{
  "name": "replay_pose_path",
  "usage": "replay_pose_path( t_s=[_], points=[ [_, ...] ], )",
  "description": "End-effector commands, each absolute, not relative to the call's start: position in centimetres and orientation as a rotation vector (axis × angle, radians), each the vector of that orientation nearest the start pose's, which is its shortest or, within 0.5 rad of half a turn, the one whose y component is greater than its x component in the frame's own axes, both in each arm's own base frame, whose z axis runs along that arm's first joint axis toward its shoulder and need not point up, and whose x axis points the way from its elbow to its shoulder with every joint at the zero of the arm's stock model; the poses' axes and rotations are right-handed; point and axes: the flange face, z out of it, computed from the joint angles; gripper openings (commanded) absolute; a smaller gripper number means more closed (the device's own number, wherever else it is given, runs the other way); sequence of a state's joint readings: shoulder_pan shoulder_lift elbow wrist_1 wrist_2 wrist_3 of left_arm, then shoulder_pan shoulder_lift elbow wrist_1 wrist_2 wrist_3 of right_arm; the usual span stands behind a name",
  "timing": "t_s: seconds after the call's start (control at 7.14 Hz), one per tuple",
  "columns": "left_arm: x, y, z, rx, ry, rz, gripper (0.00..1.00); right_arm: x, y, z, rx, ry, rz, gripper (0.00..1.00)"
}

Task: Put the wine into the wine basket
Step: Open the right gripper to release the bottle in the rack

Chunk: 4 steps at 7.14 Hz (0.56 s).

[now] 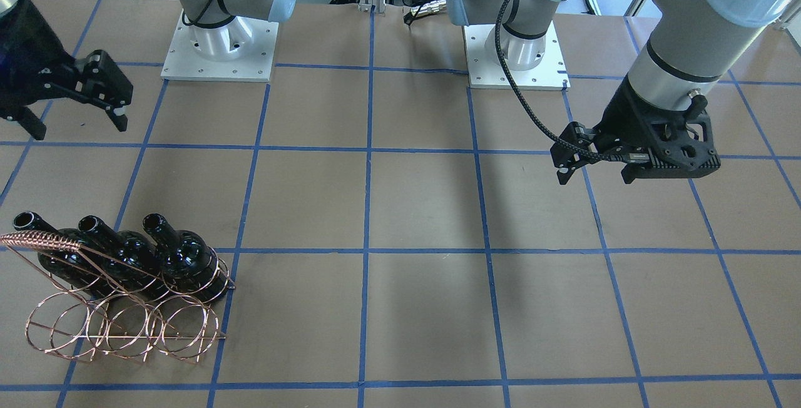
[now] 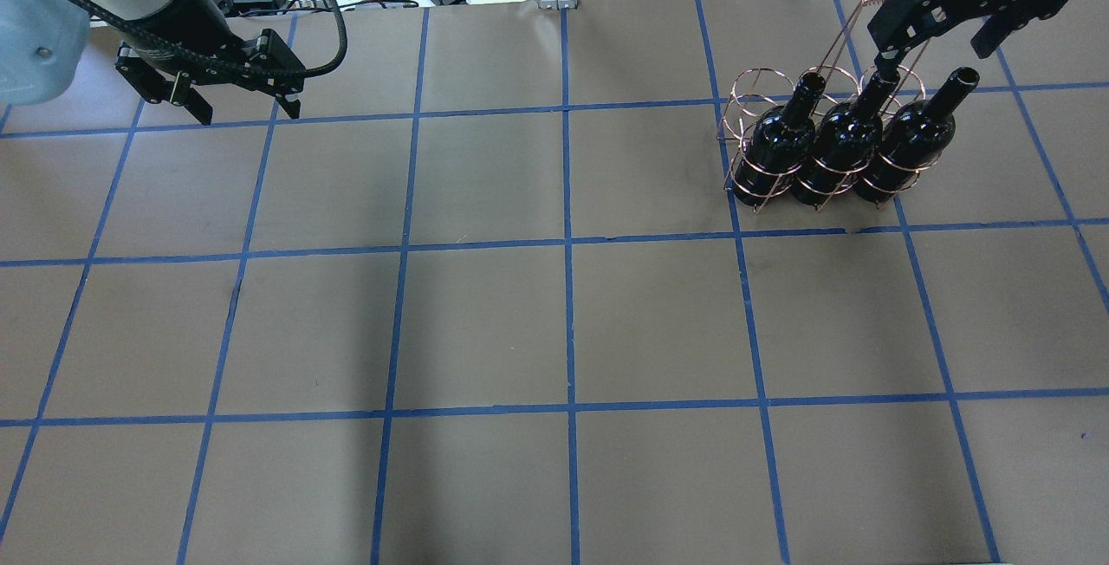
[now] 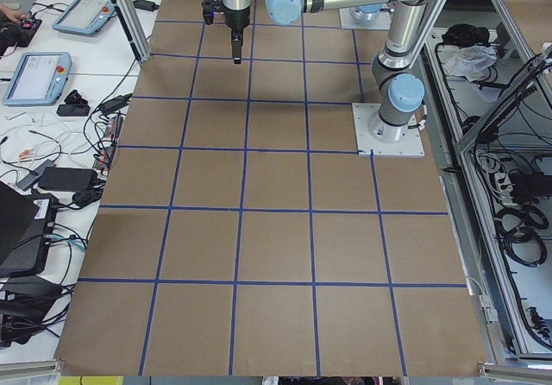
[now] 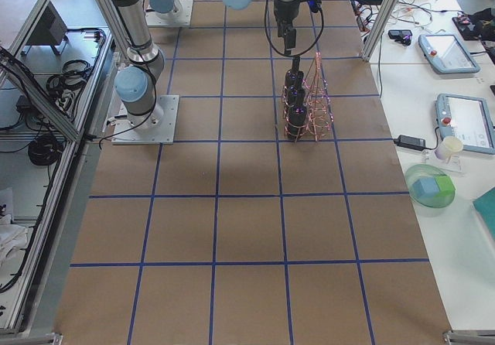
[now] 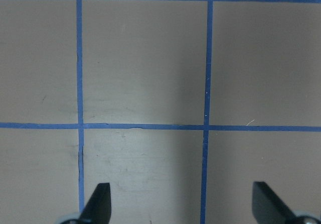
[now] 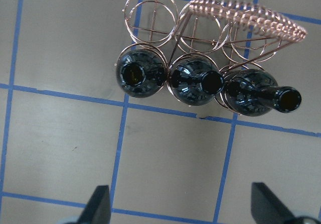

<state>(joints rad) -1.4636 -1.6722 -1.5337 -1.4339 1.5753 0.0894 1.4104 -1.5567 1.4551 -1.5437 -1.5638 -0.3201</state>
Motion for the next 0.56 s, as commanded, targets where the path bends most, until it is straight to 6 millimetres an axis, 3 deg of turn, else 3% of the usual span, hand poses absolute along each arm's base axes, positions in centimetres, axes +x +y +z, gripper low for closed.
replay_pose_path(
  t_s=[0.0,0.28,0.42],
  points=[
    [-12.3,-53.7,49.0,0.11,3.113,-0.18,1.0,10.6,-49.2,55.0,-0.224,3.131,-0.122,1.0],
    [-13.0,-50.6,52.3,0.128,3.117,-0.21,1.0,15.3,-48.2,54.3,-0.142,3.131,-0.096,1.0],
    [-13.0,-49.5,53.1,0.13,3.115,-0.207,1.0,15.3,-47.8,53.3,-0.137,3.129,-0.065,1.0]
  ],
)
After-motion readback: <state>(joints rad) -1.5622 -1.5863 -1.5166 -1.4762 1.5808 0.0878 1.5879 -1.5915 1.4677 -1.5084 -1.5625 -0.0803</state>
